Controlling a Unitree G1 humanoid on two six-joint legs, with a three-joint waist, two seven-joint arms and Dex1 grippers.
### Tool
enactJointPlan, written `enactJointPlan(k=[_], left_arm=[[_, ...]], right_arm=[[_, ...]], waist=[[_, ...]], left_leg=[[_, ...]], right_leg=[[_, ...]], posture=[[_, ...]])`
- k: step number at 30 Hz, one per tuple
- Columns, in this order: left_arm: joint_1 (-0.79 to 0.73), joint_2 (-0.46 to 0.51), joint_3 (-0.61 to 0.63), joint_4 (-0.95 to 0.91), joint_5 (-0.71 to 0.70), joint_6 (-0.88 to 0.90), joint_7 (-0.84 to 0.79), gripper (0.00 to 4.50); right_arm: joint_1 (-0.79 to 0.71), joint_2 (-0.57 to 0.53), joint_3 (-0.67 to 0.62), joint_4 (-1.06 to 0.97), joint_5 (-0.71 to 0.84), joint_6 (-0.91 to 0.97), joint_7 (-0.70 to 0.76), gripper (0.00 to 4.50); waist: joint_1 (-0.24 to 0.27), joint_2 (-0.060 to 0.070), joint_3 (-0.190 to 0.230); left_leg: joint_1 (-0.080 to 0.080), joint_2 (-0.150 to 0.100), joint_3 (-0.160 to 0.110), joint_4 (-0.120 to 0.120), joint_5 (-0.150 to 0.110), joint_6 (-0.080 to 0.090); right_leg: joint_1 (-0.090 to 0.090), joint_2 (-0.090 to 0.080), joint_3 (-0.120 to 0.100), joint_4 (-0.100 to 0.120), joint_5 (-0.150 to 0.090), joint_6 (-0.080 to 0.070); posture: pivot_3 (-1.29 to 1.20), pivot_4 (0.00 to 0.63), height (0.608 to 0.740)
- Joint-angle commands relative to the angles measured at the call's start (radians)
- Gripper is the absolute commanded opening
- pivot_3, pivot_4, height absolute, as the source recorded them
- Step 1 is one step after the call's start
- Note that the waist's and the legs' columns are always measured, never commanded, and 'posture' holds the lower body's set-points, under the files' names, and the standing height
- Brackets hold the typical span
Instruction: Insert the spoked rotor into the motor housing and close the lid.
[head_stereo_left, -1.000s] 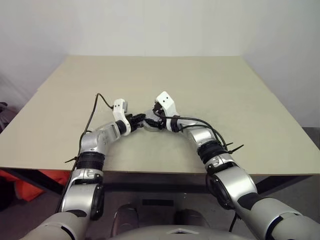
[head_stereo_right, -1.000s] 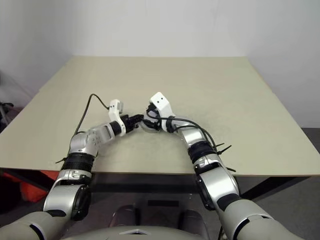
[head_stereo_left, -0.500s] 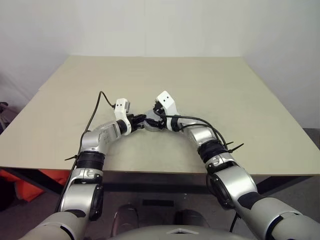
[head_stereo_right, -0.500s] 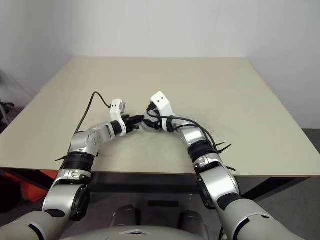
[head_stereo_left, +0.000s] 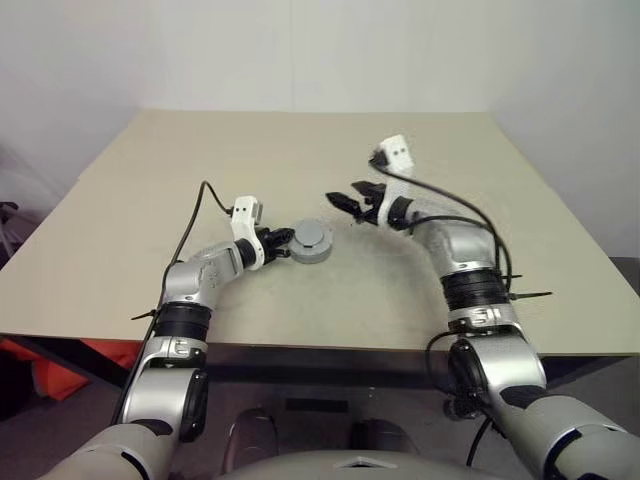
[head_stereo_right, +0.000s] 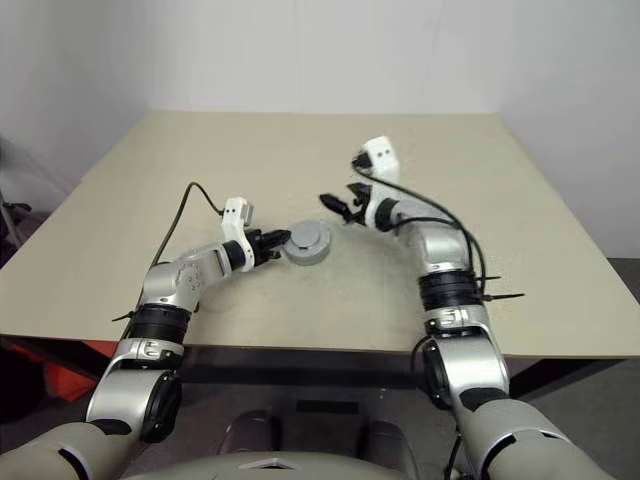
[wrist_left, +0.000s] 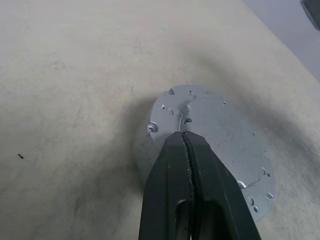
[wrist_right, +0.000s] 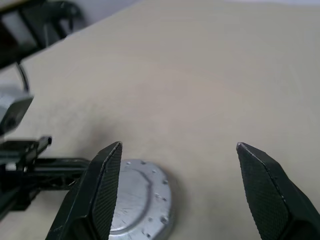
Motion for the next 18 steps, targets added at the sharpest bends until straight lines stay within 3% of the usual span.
enactJointPlan(k=[1,4,8,18], left_arm=[[0.014,-0.015,-0.04,0.007,0.012,0.027,-0.005,0.0],[0.01,-0.018,-0.038,0.01,0.012,0.026,-0.003,0.0],[0.008,-0.018,-0.038,0.012,0.012,0.025,-0.005,0.0],[0.004,-0.016,-0.035,0.013,0.017,0.019,-0.001,0.0]], right_arm=[[-0.029,-0.021,-0.174,0.035,0.137,0.27,-0.093,4.11],[-0.013,-0.029,-0.293,0.081,0.215,0.465,-0.149,4.11],[0.025,-0.003,-0.349,0.04,0.279,0.641,-0.177,4.11],[0.033,0.152,-0.319,0.105,0.294,0.639,-0.213,4.11]], waist=[[0.0,0.0,0.0],[0.001,0.0,0.0],[0.002,0.001,0.0],[0.004,0.001,-0.001]], left_leg=[[0.0,0.0,0.0,0.0,0.0,0.0],[0.0,0.0,0.0,0.0,0.0,0.0],[0.0,0.0,0.001,-0.002,0.0,0.0],[0.001,0.0,0.001,-0.006,0.002,-0.004]], right_leg=[[0.0,0.0,0.0,0.0,0.0,0.0],[0.0,0.0,0.0,0.0,0.0,0.0],[-0.001,0.0,0.0,0.0,-0.002,0.003],[-0.001,0.0,0.0,-0.002,-0.003,0.004]], posture=[[0.0,0.0,0.74],[0.0,0.0,0.74],[0.0,0.0,0.74],[0.0,0.0,0.74]])
